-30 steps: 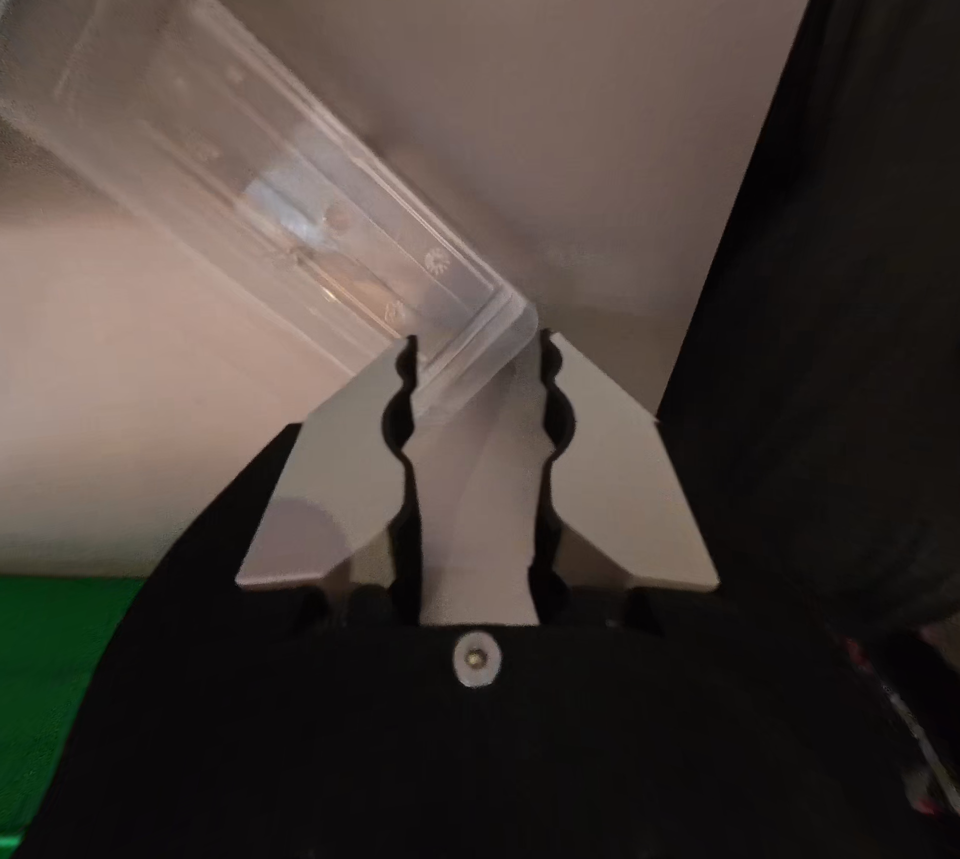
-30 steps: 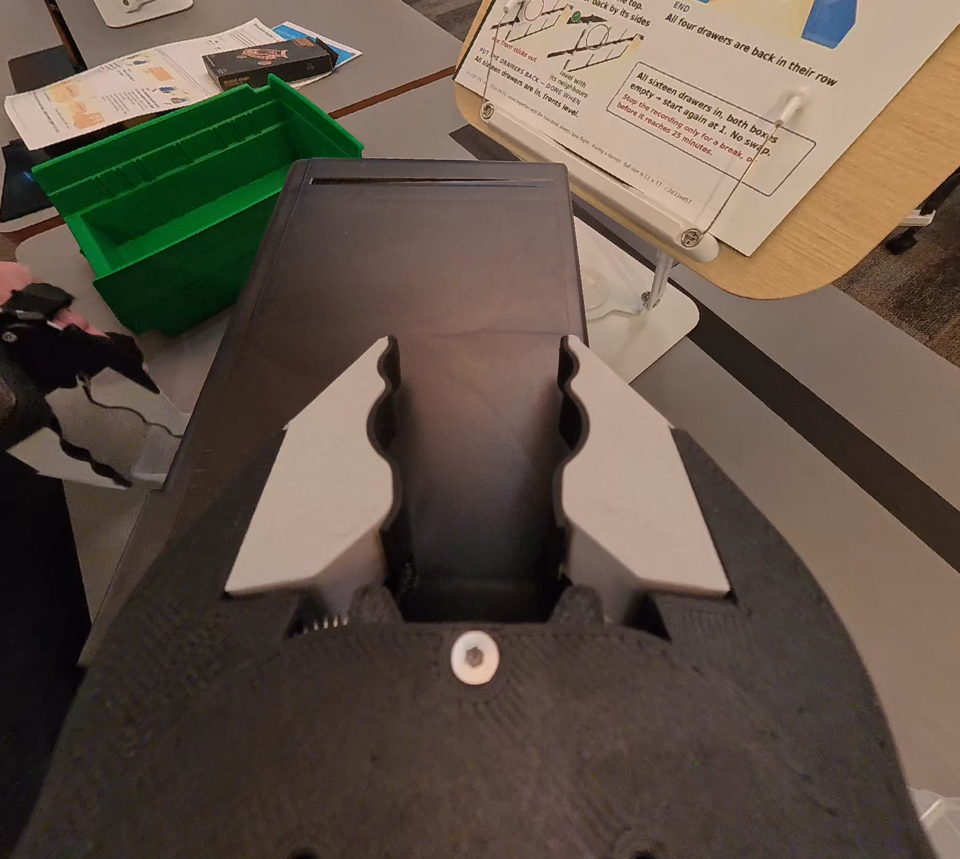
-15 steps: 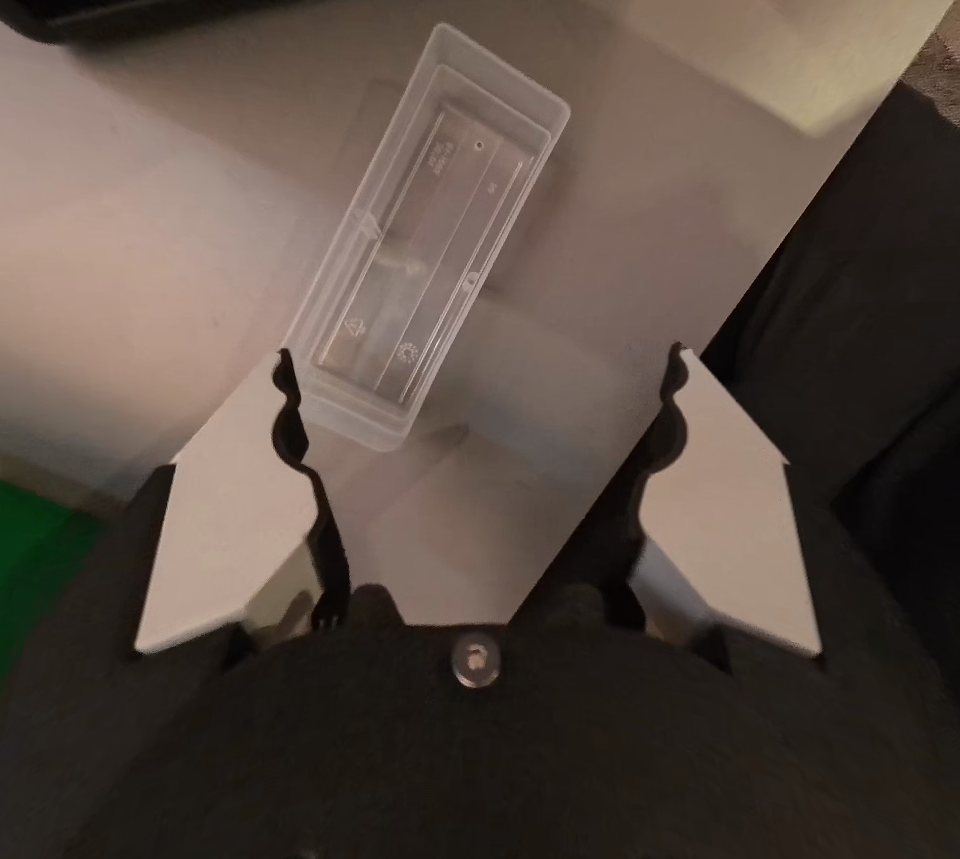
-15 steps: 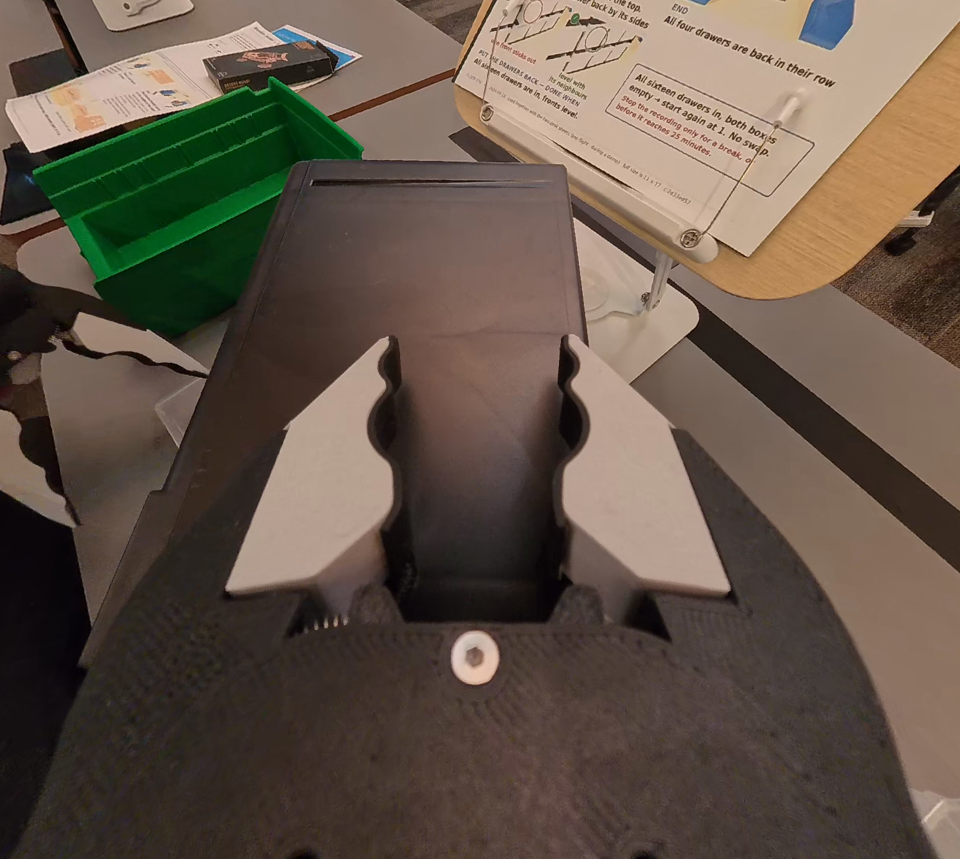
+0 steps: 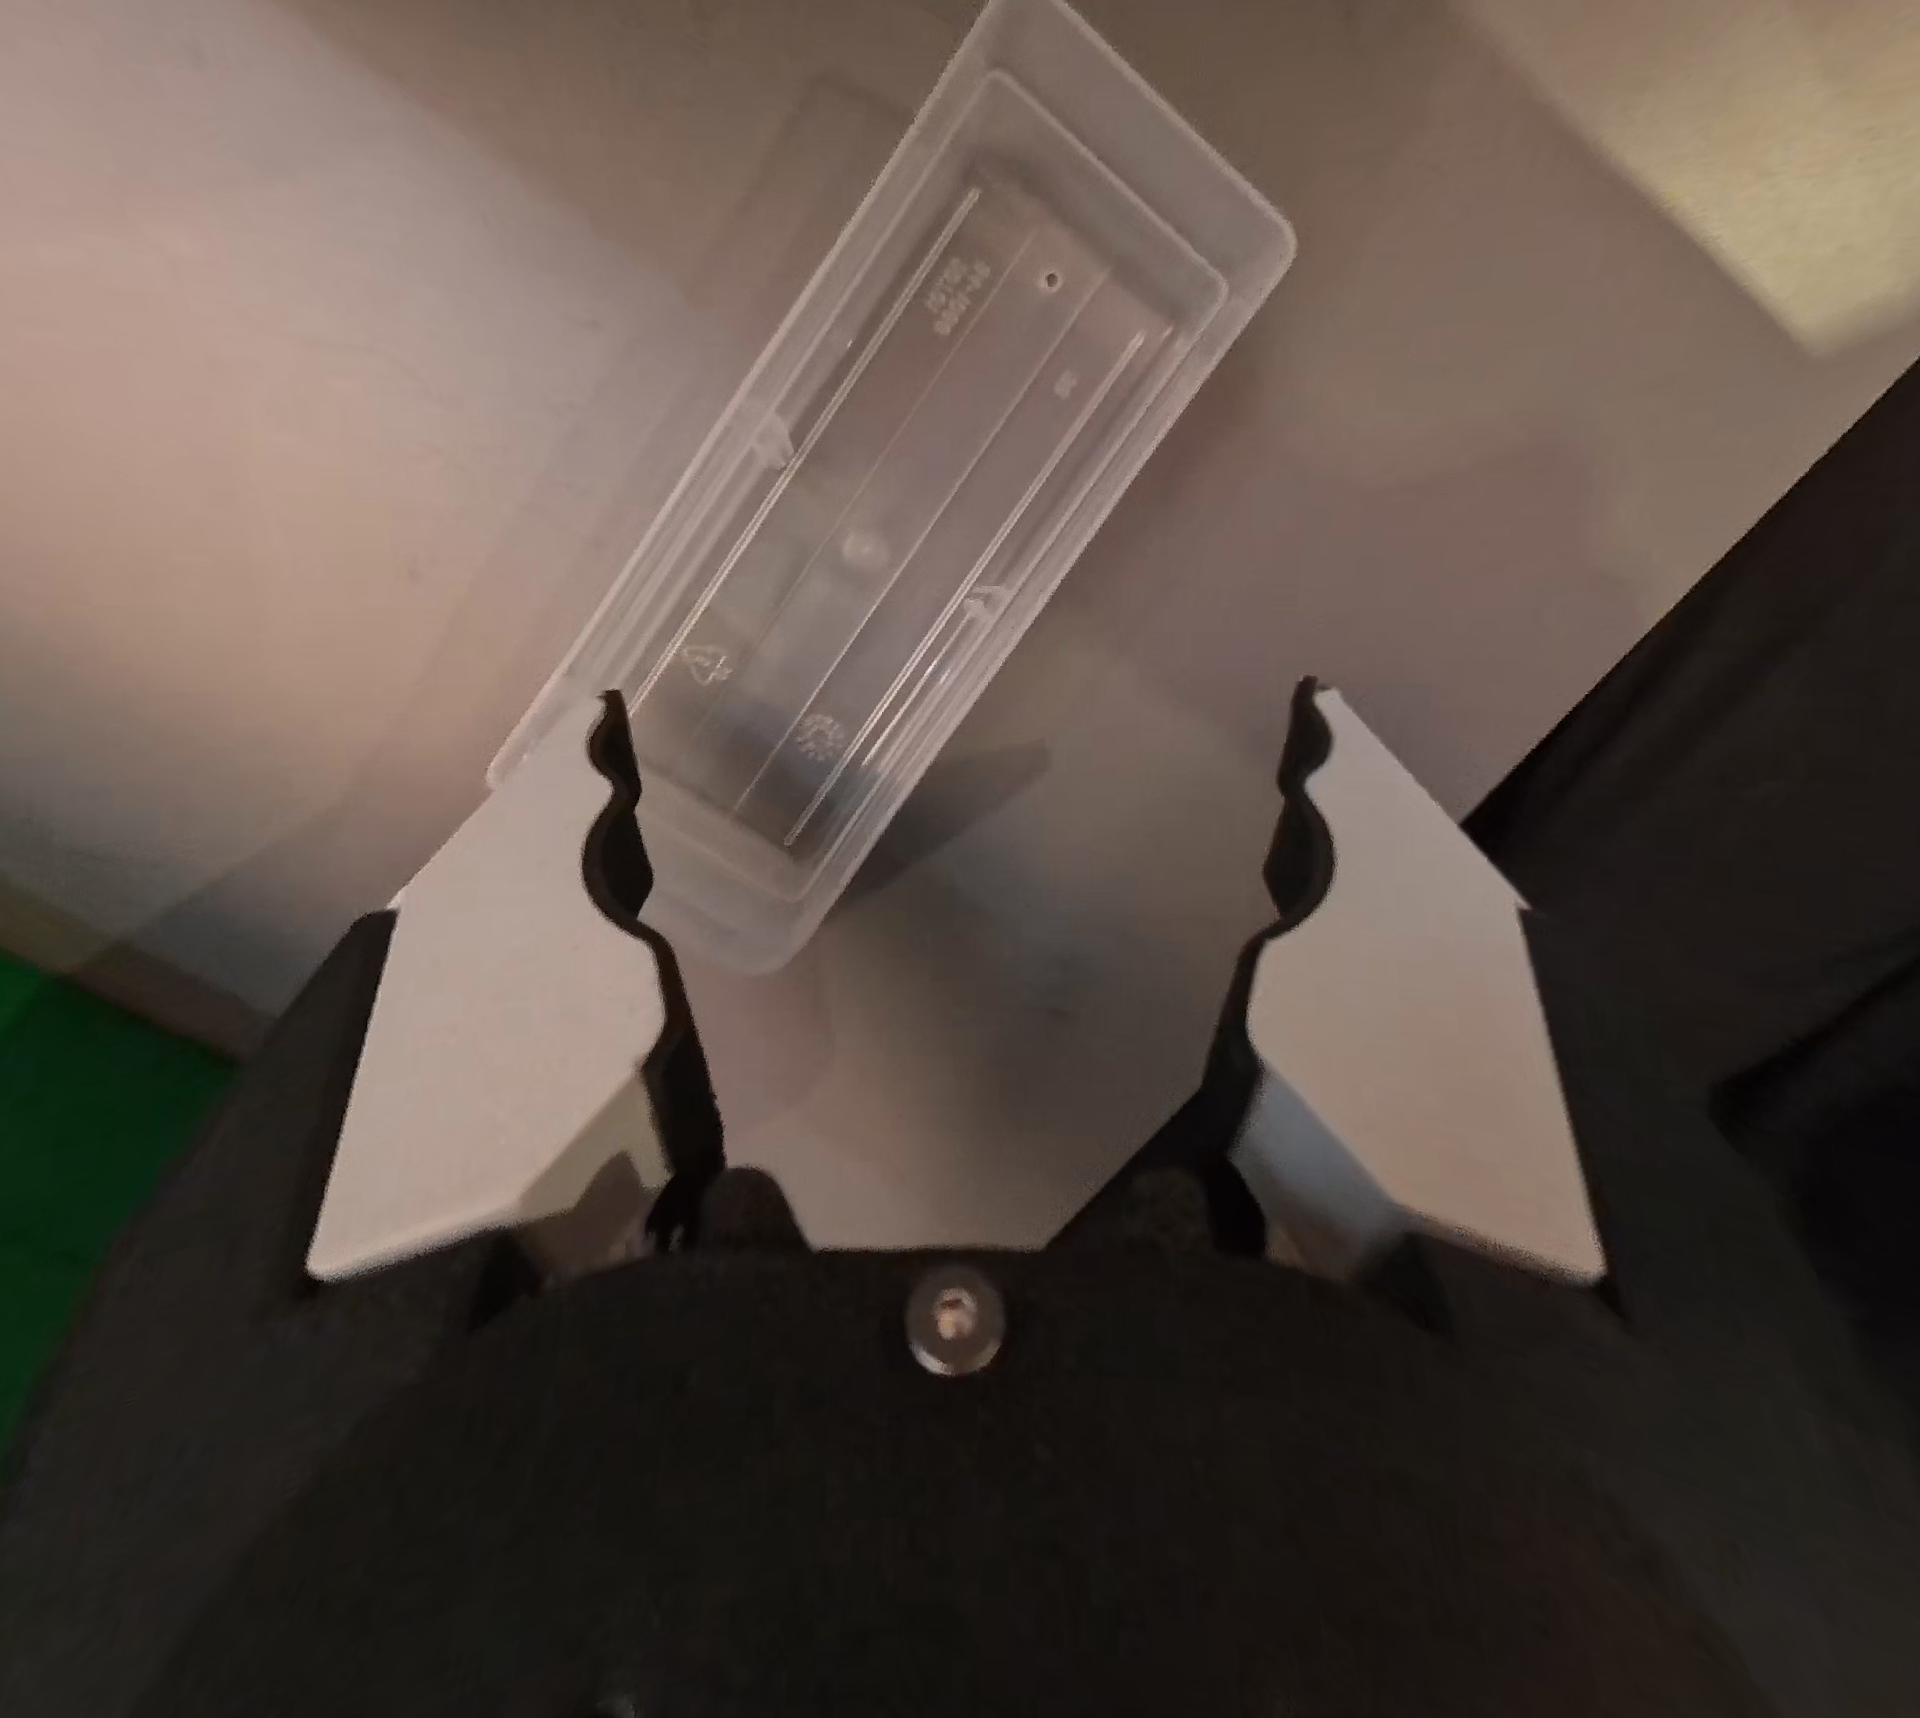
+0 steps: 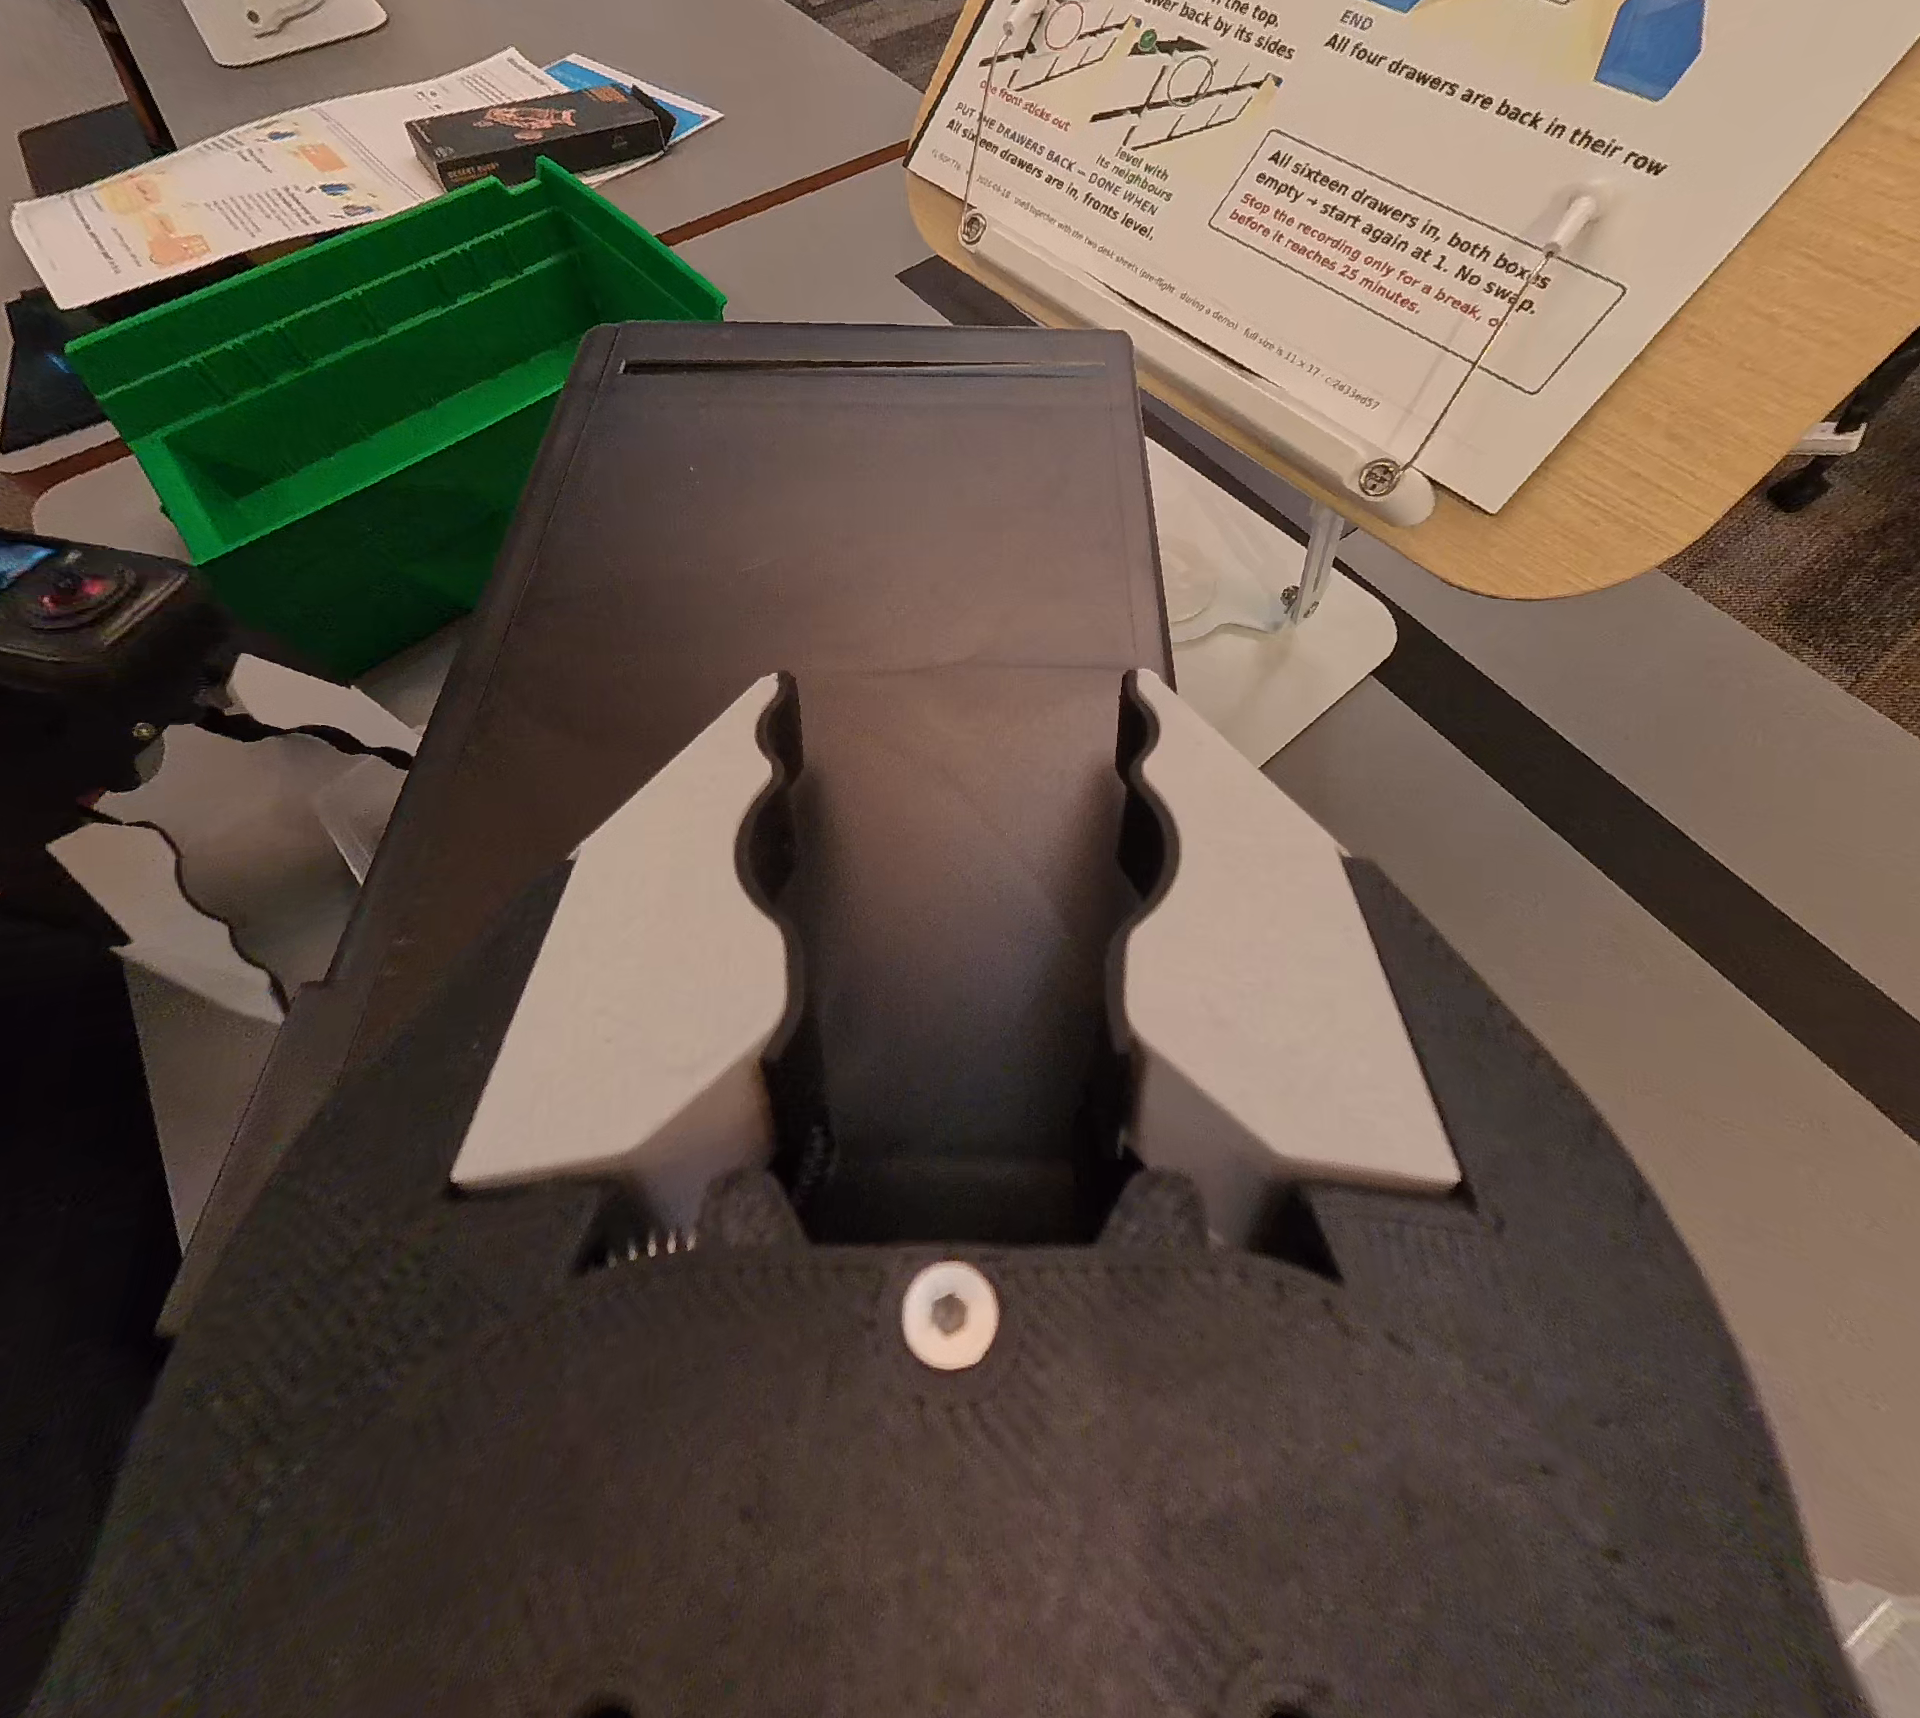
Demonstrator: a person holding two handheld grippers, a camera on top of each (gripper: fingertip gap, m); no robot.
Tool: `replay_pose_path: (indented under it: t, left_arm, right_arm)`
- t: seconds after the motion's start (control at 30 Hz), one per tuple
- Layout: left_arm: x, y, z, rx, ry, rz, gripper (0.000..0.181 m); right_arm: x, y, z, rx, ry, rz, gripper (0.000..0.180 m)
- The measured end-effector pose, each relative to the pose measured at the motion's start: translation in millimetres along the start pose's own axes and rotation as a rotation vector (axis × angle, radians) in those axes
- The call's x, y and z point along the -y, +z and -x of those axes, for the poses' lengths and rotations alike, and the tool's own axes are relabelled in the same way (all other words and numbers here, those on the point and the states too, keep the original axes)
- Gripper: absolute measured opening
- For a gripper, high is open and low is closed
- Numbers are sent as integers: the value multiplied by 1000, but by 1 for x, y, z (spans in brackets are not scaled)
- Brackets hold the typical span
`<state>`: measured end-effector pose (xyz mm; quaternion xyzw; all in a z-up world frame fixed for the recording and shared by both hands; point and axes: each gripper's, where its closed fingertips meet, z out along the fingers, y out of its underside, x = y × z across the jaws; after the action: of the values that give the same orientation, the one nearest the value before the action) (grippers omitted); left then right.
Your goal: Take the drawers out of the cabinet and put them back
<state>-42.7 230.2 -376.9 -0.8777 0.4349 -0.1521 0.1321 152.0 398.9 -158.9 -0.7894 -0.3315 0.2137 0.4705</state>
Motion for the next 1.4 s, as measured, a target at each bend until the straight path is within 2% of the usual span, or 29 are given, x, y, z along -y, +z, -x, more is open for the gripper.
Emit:
replay_pose_path:
  t: [0.43, 0.97, 1.4]
  left_arm:
    - [-4, 2, 22, 14, 18, -1, 76]
    - [-6, -2, 30, 11, -23, -13, 82]
    - [-8, -2, 36, 36, -18, -4, 70]
  right_arm:
    - [1, 0, 0, 1, -1, -7, 61]
    - [1, 0, 0, 0, 0, -9, 61]
    - [0, -1, 0, 2, -1, -9, 61]
